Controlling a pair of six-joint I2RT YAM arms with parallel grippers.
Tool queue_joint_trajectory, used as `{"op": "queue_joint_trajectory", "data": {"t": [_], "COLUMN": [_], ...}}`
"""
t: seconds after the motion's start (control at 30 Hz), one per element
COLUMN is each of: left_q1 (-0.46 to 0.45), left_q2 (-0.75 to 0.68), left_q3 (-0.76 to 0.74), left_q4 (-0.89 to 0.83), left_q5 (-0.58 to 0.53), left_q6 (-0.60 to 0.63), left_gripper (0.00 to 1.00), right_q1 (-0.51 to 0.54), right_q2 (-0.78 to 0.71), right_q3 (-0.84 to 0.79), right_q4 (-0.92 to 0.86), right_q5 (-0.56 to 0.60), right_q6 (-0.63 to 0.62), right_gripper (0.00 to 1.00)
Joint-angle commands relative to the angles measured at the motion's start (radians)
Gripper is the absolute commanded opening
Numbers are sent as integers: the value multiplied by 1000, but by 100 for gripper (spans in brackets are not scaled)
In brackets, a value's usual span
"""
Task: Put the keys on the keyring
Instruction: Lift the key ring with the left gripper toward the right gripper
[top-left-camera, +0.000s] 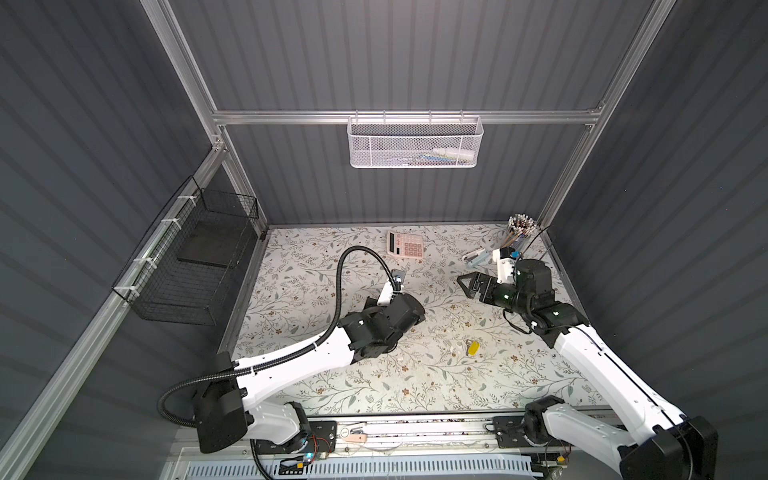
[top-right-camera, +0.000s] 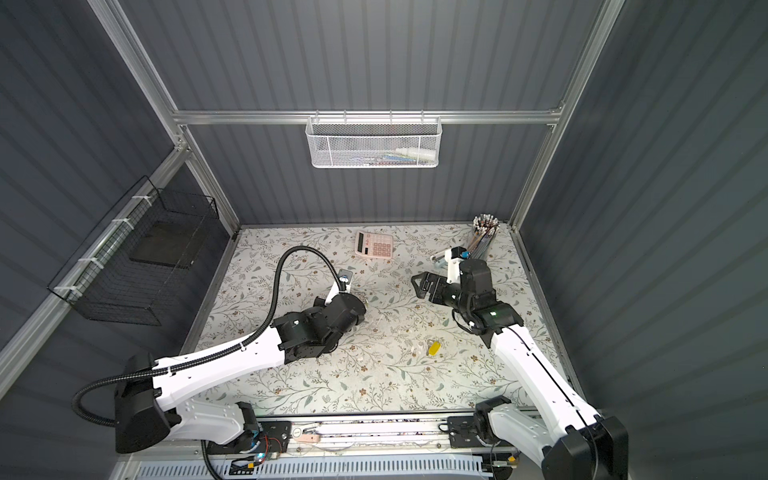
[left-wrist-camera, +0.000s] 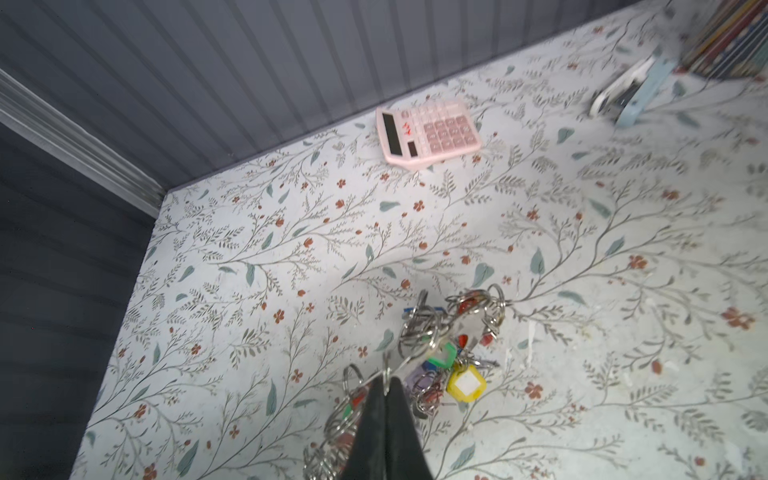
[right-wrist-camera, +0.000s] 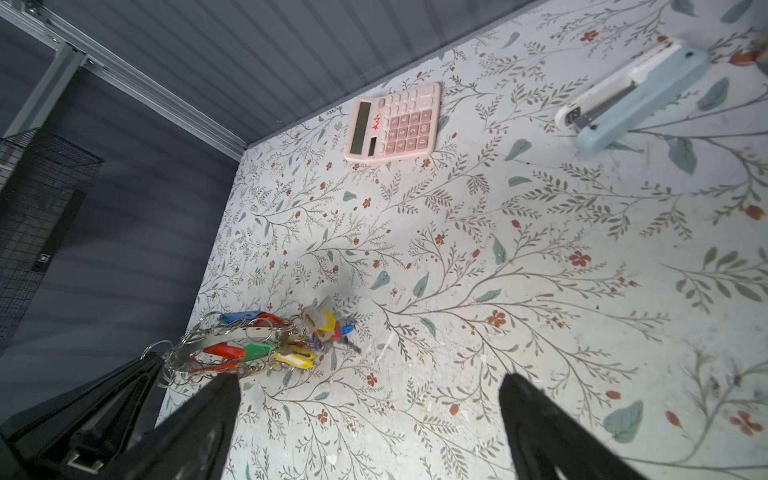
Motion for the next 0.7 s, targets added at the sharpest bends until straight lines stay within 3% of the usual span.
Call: {"op": "queue_joint_trajectory", "data": {"t": [0.0,0.3,0.47,0.57,0.67], "left_q1": [-5,-4,-4,-4,2], "left_q2": [-70,-160,-166,-164,-183], "left_q3": [-33,-125,-147,-142,-185], "left_q4": [162,379,492,535,631], "left_q5": [-19,29,131,205,283], "left_q6": [63,173,242,296,344], "left_gripper": [0,0,0,0,0], "right_q1": [-3,-8,-13,-38,-74], "right_q2": [7,-27,-55,-46,-16], "right_q3": [44,51,53,67,73], "right_q4": [21,31,62,80,125], "right_q5": [-71,25,19,-30,-158], "right_q6": [21,55,13,-2,10], "right_gripper": [99,99,99,99,99]}}
